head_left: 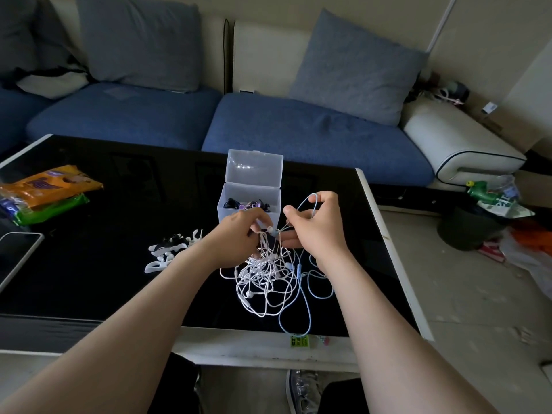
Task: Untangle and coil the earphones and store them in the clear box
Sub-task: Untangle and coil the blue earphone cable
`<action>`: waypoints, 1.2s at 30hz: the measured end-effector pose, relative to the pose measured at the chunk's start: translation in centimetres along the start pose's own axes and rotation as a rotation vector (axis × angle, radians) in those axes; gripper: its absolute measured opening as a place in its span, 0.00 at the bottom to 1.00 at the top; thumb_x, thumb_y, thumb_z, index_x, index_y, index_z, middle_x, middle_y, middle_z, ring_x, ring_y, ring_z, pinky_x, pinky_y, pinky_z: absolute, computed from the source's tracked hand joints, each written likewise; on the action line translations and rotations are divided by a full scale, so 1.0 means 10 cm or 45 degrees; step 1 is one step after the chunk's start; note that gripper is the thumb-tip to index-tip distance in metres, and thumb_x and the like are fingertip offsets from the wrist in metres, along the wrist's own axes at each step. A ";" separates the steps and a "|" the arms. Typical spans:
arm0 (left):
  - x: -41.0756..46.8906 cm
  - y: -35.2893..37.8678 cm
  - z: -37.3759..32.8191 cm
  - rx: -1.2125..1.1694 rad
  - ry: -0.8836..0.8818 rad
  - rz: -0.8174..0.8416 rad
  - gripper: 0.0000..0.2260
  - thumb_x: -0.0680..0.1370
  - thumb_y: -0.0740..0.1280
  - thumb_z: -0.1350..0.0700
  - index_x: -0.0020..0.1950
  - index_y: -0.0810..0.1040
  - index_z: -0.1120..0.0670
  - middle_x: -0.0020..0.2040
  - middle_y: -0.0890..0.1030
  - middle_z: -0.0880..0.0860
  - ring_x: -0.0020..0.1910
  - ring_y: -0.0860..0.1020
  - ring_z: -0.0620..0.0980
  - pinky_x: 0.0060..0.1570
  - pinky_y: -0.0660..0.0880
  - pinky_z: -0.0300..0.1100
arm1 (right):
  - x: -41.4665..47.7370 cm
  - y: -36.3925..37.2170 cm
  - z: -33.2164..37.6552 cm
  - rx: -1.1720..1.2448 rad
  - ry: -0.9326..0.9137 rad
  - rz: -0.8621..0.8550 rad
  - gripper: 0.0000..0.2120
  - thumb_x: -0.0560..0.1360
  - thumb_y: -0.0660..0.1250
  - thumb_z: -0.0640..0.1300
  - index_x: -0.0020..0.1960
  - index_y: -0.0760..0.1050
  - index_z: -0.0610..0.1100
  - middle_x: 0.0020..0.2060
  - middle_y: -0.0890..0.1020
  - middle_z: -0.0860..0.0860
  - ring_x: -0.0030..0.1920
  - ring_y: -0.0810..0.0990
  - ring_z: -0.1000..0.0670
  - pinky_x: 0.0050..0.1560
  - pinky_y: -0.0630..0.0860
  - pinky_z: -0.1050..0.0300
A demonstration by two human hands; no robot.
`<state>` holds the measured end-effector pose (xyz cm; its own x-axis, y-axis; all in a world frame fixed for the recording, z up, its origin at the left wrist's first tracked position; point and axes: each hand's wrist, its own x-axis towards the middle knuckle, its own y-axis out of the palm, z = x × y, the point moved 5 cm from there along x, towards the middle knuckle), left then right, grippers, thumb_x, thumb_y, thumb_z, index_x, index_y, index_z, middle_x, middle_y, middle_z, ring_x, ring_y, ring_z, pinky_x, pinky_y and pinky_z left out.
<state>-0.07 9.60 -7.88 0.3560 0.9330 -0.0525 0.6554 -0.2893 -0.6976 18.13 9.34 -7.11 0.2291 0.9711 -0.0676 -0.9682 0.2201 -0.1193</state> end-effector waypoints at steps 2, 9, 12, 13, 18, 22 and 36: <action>0.02 -0.01 -0.02 0.060 0.008 -0.017 0.21 0.79 0.59 0.69 0.60 0.81 0.47 0.56 0.77 0.52 0.40 0.83 0.48 0.33 0.74 0.36 | -0.01 -0.01 0.03 -0.088 -0.052 -0.017 0.20 0.79 0.74 0.40 0.60 0.64 0.49 0.47 0.84 0.38 0.35 0.88 0.37 0.35 0.86 0.38; 0.02 0.01 -0.11 0.011 0.054 0.031 0.12 0.83 0.69 0.48 0.45 0.86 0.52 0.36 0.80 0.53 0.29 0.71 0.42 0.31 0.67 0.34 | -0.01 -0.03 0.04 -0.349 -0.231 -0.090 0.18 0.81 0.72 0.41 0.59 0.63 0.52 0.44 0.83 0.42 0.33 0.87 0.39 0.31 0.85 0.40; 0.00 -0.02 -0.07 0.002 -0.034 -0.049 0.26 0.73 0.73 0.32 0.39 0.79 0.57 0.36 0.80 0.53 0.33 0.75 0.44 0.35 0.71 0.38 | -0.02 -0.03 0.05 -0.476 -0.338 -0.117 0.15 0.83 0.68 0.40 0.59 0.64 0.53 0.42 0.81 0.43 0.33 0.86 0.41 0.29 0.84 0.42; -0.02 -0.03 -0.06 -0.002 -0.072 -0.069 0.31 0.68 0.73 0.26 0.36 0.74 0.55 0.34 0.78 0.52 0.33 0.74 0.46 0.36 0.72 0.41 | -0.03 -0.02 0.08 -0.532 -0.419 -0.121 0.14 0.83 0.67 0.39 0.59 0.65 0.53 0.40 0.80 0.44 0.33 0.84 0.43 0.30 0.84 0.44; -0.07 -0.10 -0.08 0.386 -0.135 -0.224 0.35 0.64 0.69 0.19 0.34 0.68 0.52 0.33 0.77 0.47 0.35 0.76 0.48 0.42 0.73 0.48 | -0.10 0.06 0.23 -0.595 -0.650 -0.027 0.10 0.84 0.66 0.39 0.61 0.71 0.49 0.36 0.80 0.51 0.37 0.80 0.54 0.36 0.73 0.66; -0.03 -0.14 -0.04 0.419 -0.119 -0.337 0.29 0.70 0.70 0.25 0.36 0.71 0.52 0.38 0.77 0.47 0.39 0.77 0.49 0.42 0.72 0.47 | -0.13 0.12 0.25 -0.462 -0.660 0.076 0.12 0.83 0.68 0.41 0.60 0.70 0.54 0.37 0.82 0.47 0.36 0.85 0.49 0.39 0.85 0.48; -0.01 -0.04 -0.16 0.254 0.185 -0.131 0.12 0.80 0.64 0.65 0.52 0.85 0.52 0.39 0.80 0.44 0.39 0.76 0.44 0.43 0.72 0.40 | -0.02 0.07 0.14 -0.481 -0.447 0.020 0.06 0.81 0.71 0.42 0.53 0.78 0.52 0.34 0.84 0.48 0.32 0.85 0.50 0.37 0.85 0.47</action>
<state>0.66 9.33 -6.44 0.3957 0.9106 0.1192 0.5540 -0.1331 -0.8218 17.30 9.37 -5.81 0.1041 0.9609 0.2567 -0.8523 0.2192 -0.4748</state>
